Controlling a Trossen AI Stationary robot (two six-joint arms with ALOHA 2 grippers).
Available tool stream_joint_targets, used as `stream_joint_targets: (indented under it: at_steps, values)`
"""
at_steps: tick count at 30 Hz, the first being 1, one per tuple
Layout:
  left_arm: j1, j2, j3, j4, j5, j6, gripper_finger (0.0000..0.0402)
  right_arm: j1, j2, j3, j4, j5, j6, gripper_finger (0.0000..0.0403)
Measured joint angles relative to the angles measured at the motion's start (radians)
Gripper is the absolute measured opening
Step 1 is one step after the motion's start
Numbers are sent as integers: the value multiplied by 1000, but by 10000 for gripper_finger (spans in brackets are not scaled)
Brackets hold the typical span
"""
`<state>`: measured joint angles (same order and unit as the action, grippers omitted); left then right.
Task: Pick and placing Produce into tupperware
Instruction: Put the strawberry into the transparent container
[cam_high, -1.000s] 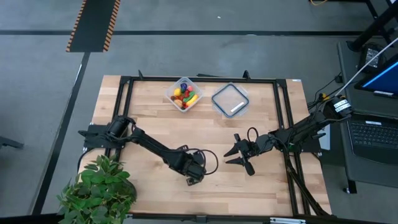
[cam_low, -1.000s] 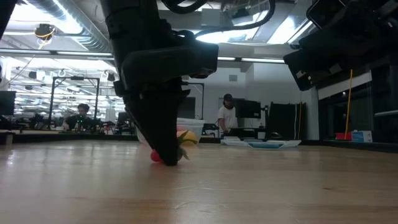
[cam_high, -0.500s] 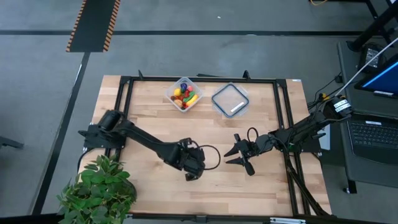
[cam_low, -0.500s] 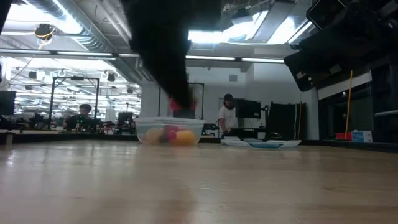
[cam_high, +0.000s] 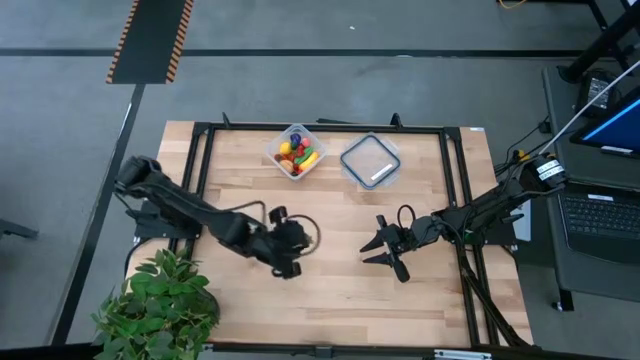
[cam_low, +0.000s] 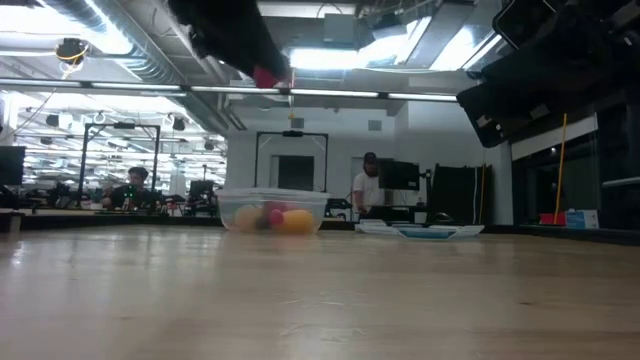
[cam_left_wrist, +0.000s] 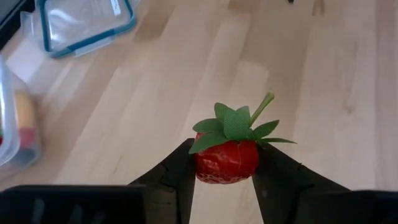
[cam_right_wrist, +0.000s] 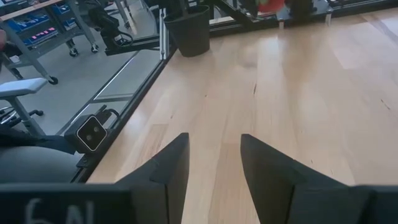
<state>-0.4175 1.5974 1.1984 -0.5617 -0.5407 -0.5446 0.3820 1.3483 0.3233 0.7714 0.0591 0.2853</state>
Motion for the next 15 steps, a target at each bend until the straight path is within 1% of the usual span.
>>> stream_joint_targets:
  at_steps: [4, 7, 12, 15]
  values:
    - [-3, -103, -167, 181, 1, 4, 122, 0, 0, 0, 4, 0, 1, 145]
    - [-3, -172, -289, 342, 19, 39, 122, 0, 0, 0, 4, 0, 0, 145]
    - [-3, -252, -486, 631, 65, 107, 122, 0, 0, 0, 3, 0, -1, 145]
    - [-3, -290, -590, 754, 66, 114, 122, 0, 0, 0, 2, 0, -1, 145]
